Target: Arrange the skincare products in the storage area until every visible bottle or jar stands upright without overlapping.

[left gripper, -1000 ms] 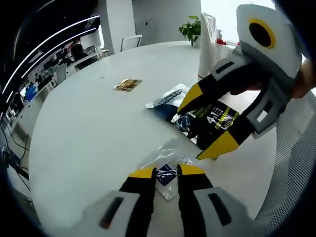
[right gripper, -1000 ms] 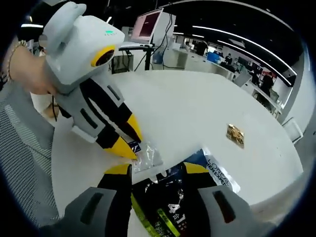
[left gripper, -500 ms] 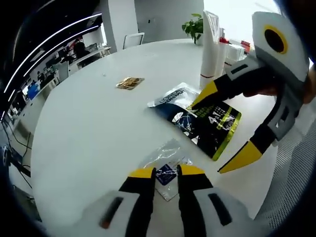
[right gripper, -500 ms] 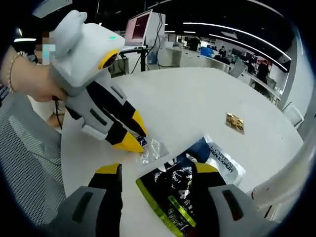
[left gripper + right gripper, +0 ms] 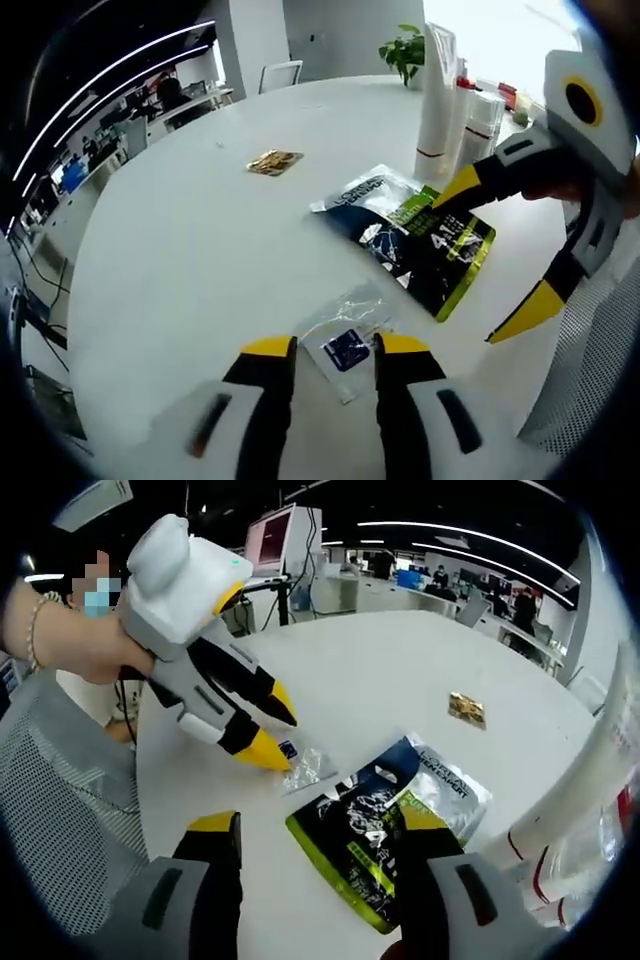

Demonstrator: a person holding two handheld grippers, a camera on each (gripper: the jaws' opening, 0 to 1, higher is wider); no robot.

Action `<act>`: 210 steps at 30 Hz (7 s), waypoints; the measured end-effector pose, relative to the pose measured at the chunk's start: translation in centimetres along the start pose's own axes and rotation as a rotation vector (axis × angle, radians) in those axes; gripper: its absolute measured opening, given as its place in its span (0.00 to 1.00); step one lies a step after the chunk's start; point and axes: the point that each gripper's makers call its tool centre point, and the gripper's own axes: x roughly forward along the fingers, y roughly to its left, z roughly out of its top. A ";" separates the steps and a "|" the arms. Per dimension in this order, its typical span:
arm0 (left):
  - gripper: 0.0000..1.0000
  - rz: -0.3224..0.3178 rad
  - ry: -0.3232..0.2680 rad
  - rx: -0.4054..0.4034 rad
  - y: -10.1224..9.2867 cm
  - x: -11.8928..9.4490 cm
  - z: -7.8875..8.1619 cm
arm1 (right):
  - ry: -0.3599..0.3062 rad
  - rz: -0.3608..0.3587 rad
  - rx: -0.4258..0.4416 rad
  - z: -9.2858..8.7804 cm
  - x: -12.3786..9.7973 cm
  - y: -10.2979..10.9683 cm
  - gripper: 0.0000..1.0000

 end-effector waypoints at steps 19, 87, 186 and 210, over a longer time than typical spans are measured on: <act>0.36 0.039 -0.010 -0.111 -0.4 0.1 -0.5 | 0.000 -0.050 0.079 -1.9 -5.2 0.6 0.66; 0.43 0.082 -0.030 -0.493 -2.0 -2.9 -2.1 | -0.026 -0.303 0.275 -6.7 -13.6 -6.8 0.73; 0.98 -0.132 -0.098 -0.105 -1.3 -6.1 5.7 | 0.006 -0.344 0.318 -8.2 -15.5 -7.1 0.97; 0.96 -0.186 -0.028 0.058 2.1 0.4 9.7 | 0.038 -0.347 0.341 -8.9 -15.3 -7.2 0.97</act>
